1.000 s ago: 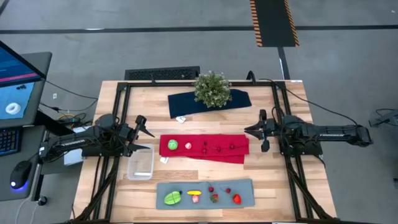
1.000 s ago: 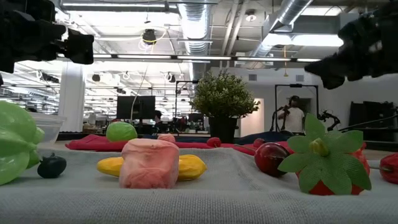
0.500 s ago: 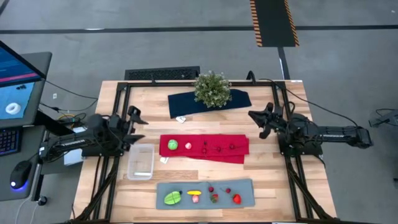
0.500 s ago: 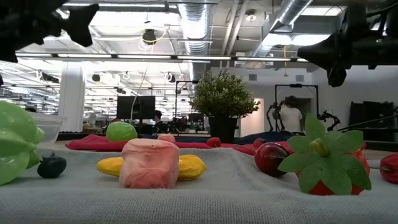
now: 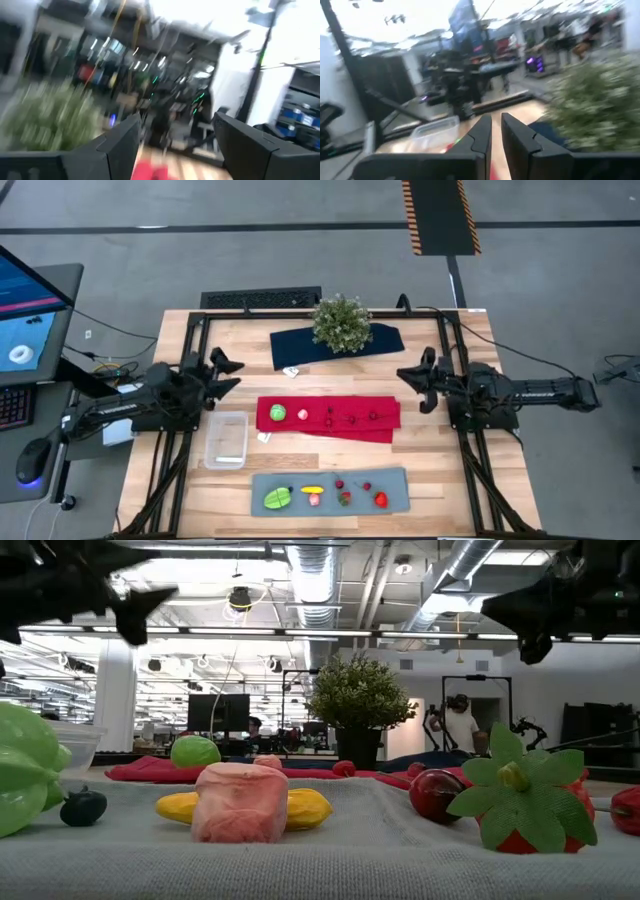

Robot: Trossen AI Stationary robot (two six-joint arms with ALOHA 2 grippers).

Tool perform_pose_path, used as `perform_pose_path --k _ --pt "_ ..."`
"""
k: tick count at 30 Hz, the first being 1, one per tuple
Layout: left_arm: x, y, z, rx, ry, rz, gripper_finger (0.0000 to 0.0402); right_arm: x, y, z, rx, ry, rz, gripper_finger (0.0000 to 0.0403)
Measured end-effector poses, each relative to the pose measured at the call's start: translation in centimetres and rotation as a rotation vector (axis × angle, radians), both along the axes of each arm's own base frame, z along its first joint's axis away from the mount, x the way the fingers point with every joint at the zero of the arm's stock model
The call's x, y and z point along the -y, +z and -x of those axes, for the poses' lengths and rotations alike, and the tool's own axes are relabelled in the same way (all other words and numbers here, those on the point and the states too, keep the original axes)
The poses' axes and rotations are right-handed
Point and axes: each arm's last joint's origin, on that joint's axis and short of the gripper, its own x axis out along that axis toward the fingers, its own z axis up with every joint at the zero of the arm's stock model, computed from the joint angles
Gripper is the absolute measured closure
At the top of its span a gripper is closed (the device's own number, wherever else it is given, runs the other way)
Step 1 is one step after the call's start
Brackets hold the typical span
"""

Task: Pick and placing Produce into tupperware

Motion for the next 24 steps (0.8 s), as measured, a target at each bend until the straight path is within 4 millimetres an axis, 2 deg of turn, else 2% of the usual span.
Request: perform_pose_path --k 5,8,11,15,24 --pt "-0.3 0.1 -0.9 -0.141 -0.004 0.145 0.016 -0.6 1.0 -1.2 -0.133 0.056 -0.011 0.0337" --pt "-0.2 2.1 -1.4 -0.148 -0.032 0.122 0.016 -1.0 2.1 -2.2 -0.215 0.081 0.0 0.0337" --pt "-0.2 3.7 -1.9 -0.244 -0.06 0.08 0.016 -1.0 3.1 -3.4 -0.323 0.074 0.017 0.0337" --pt "-0.2 4.9 -3.3 -0.388 -0.041 0.141 0.016 -0.8 2.8 -4.9 -0.514 0.053 -0.001 0.0337" --pt "1.6 6.1 -8.4 -0.794 -0.065 0.207 0.016 -0.7 0.1 -7.2 -0.704 0.04 -0.038 0.0337"
